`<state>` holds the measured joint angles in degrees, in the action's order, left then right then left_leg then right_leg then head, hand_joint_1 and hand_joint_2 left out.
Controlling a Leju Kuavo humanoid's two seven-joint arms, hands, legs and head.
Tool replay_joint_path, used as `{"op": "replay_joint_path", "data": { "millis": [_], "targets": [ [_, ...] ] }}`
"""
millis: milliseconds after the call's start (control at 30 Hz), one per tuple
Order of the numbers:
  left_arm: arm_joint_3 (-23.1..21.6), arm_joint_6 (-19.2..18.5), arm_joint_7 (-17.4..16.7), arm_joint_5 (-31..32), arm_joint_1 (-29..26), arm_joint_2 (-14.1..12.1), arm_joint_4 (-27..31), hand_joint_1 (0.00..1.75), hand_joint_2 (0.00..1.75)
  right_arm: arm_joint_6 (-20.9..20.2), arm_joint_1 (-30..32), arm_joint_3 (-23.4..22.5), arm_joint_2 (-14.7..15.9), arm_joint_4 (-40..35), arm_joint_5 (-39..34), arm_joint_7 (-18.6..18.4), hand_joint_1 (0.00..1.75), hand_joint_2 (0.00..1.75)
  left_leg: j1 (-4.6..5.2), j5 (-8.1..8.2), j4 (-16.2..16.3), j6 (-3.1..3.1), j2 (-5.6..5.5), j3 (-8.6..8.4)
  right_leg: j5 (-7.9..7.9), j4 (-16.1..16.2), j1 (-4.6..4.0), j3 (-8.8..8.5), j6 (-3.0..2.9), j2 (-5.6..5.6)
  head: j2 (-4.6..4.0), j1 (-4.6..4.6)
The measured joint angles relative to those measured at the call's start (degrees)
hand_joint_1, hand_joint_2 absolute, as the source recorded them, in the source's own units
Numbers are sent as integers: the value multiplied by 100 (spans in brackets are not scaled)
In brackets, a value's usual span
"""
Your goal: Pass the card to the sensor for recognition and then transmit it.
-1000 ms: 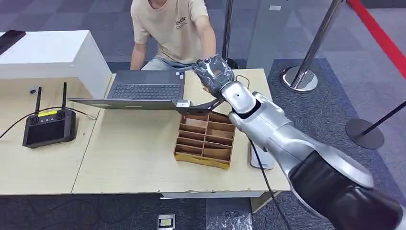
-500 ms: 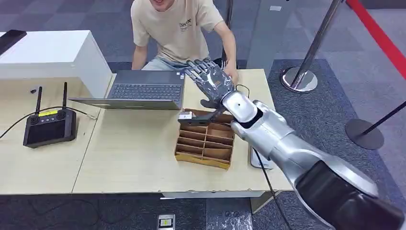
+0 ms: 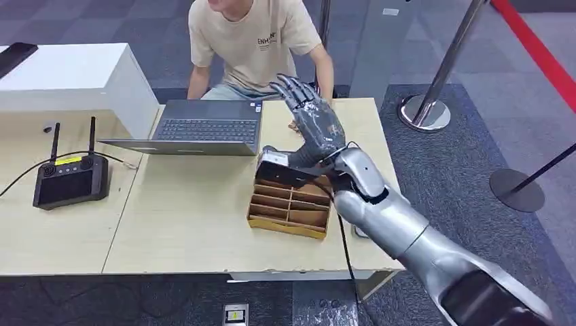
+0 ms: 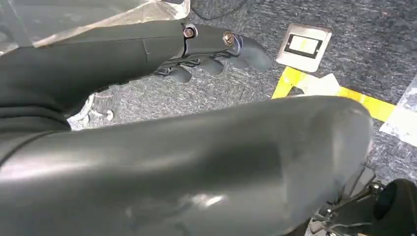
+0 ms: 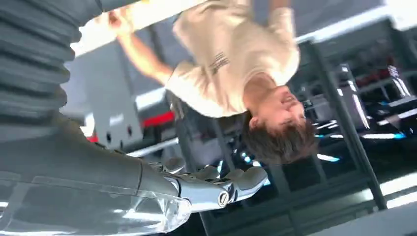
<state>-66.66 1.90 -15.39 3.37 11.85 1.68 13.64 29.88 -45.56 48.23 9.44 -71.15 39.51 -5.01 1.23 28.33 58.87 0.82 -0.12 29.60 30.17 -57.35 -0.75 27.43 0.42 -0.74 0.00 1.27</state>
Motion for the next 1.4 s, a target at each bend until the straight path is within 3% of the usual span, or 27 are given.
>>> {"op": "replay_joint_path", "data": {
  "millis": [233,567,1200,1233,1400],
  "targets": [
    [52,48,9,-140,-51,-15,-2,0,0,-298,549,-404,225,-1017,-596,199,0,175,0,0,0,0,1,0,0,0,0,-1,0,0,0,-2],
    [181,168,9,-195,-84,-48,-2,0,0,-544,1034,-655,526,-1708,-341,81,0,175,1,0,0,0,0,1,0,1,0,-1,0,0,0,0],
    [317,243,-18,-225,-91,-55,-2,0,0,-726,1266,-717,828,-1853,628,-218,2,175,1,0,-1,0,1,1,0,1,0,-2,0,0,0,0],
    [319,243,-18,-227,-90,-55,-2,0,0,-726,1266,-710,830,-1853,648,-218,24,175,1,0,-1,0,0,1,0,1,0,-2,0,0,0,0],
    [321,243,-46,-243,-91,-55,-2,0,0,-737,1267,-673,861,-1833,665,-218,23,175,1,0,-1,0,0,1,0,1,0,-2,0,0,0,0]
  ]
}}
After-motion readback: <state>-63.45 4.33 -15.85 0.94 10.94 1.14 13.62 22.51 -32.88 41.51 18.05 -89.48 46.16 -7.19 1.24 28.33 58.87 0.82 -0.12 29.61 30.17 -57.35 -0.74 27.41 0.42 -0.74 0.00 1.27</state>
